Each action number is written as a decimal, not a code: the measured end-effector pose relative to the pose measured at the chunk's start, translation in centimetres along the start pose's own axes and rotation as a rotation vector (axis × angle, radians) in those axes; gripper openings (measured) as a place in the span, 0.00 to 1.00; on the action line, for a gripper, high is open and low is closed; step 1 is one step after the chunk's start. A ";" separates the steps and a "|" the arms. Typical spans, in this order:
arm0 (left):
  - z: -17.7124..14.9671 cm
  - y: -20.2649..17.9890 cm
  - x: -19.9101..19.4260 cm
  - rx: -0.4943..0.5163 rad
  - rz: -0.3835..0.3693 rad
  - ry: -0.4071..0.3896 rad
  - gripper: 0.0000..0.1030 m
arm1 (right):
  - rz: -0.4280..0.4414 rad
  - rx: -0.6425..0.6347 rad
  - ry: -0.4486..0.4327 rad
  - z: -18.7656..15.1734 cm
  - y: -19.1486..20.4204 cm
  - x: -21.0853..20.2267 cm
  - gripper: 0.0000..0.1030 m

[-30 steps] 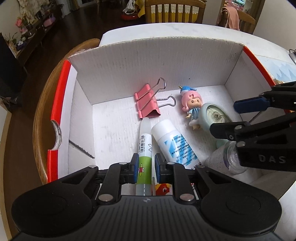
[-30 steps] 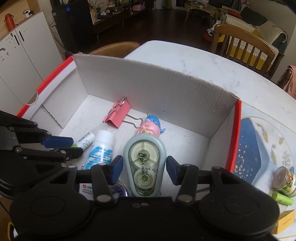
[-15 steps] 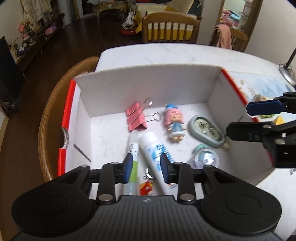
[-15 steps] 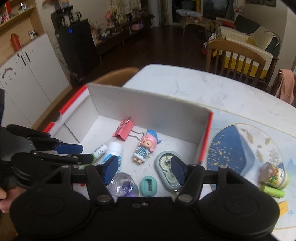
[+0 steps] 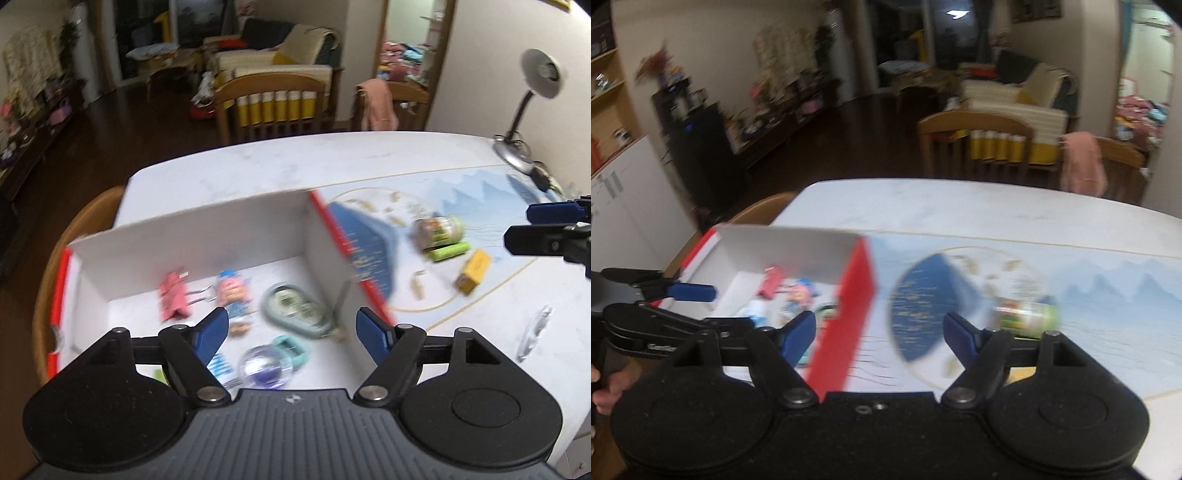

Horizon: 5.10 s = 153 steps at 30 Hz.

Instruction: Organize rigid objects

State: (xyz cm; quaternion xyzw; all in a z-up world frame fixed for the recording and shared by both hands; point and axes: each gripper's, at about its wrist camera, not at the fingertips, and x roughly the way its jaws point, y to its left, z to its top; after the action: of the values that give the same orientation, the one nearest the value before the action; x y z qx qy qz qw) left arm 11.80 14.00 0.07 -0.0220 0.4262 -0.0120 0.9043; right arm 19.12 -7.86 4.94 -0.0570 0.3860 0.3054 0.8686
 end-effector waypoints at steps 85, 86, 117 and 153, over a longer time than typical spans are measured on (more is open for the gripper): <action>1.3 -22.6 13.0 0.201 -0.092 0.067 0.29 | -0.122 0.027 0.118 -14.3 -19.1 -1.2 0.55; 1.4 -22.2 12.4 0.197 -0.085 0.064 0.29 | -0.122 0.027 0.111 -14.0 -18.9 -1.5 0.55; 1.9 1.2 -2.7 -0.008 0.149 -0.079 0.29 | 0.078 -0.161 -0.037 -2.1 2.0 0.4 0.55; -0.9 12.3 7.9 -0.003 0.219 0.156 0.29 | 0.064 -0.459 0.164 0.4 16.2 17.2 0.55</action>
State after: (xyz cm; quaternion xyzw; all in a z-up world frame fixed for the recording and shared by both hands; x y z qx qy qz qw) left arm 16.23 25.99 -7.21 0.0243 0.4950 0.0856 0.8643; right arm 18.92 13.72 -4.66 -0.2651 0.3775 0.4069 0.7884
